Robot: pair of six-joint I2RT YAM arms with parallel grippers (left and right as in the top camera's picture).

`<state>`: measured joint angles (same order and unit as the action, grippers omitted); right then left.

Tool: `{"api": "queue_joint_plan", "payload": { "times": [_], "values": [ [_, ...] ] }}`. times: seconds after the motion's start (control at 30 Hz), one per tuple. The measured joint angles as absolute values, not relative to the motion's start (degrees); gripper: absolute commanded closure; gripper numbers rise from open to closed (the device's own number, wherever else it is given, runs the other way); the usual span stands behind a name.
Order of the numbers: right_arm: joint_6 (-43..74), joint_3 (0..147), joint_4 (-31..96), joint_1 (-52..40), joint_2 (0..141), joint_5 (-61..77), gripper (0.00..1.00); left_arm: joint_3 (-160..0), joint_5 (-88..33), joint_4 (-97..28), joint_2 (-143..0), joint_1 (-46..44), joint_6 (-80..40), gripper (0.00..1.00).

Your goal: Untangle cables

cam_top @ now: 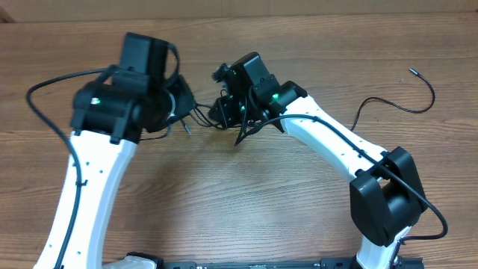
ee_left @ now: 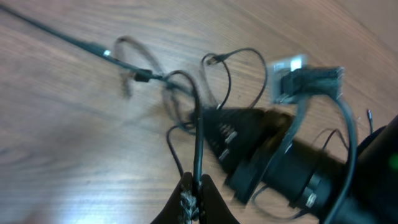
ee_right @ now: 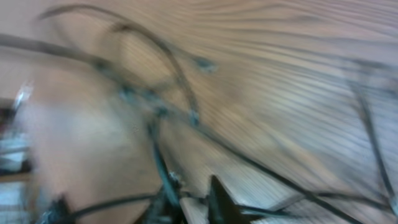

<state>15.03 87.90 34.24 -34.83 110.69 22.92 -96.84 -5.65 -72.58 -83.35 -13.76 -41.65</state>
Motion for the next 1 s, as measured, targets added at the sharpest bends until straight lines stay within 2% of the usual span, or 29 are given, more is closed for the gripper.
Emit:
{"api": "queue_joint_plan", "payload": {
  "times": [0.13, 0.33, 0.4, 0.57, 0.63, 0.67, 0.7, 0.77, 0.83, 0.9, 0.93, 1.0],
  "values": [
    [20.14, 87.9, 38.3, -31.14, 110.98, 14.33, 0.96, -98.13, -7.14, -76.51, -80.68, -7.66, -39.64, 0.96],
    [22.98, 87.9, 43.2, -18.24, 111.26, 11.4, 0.96, -99.22, -7.92, -78.83, -74.02, 3.51, -36.73, 0.96],
    [23.31, 87.9, 44.29, -13.85, 111.37, 11.62, 0.92, -99.66, -7.66, -79.2, -72.47, 6.35, -36.16, 0.96],
    [23.79, 87.9, 47.31, -5.48, 111.39, 12.86, 0.66, -99.81, -7.75, -79.35, -71.53, 9.76, -35.77, 0.96],
    [23.03, 87.9, 48.34, -3.64, 111.39, 15.42, 0.49, -99.81, -8.16, -79.29, -71.83, 9.85, -35.77, 0.96],
    [22.06, 87.9, 48.8, -3.09, 111.39, 16.86, 0.34, -99.81, -8.56, -79.29, -72.03, 9.85, -35.77, 0.96],
    [20.64, 87.9, 49.06, -2.68, 111.39, 18.83, 0.25, -99.81, -9.02, -79.29, -72.16, 9.85, -35.75, 0.96],
    [17.91, 87.9, 49.52, -2.59, 111.39, 22.06, 0.15, -99.81, -9.8, -79.33, -72.38, 9.85, -35.73, 0.96],
    [15.59, 87.9, 50.92, -3.14, 111.39, 24.93, 0.12, -99.79, -11.2, -79.33, -72.73, 9.85, -35.7, 0.95],
    [13.61, 87.9, 53.12, -3.97, 111.39, 27.24, 0.1, -99.59, -12.99, -79.37, -73.32, 9.65, -35.55, 0.89],
    [12.38, 87.9, 54.59, -4.64, 111.39, 28.29, 0.02, -99.24, -13.8, -79.44, -73.69, 9.28, -35.46, 0.83],
    [10.74, 87.9, 56.73, -6.02, 111.39, 29.39, 0.0, -98.15, -14.98, -79.75, -74.52, 8.08, -34.94, 0.59]
  ]
}}
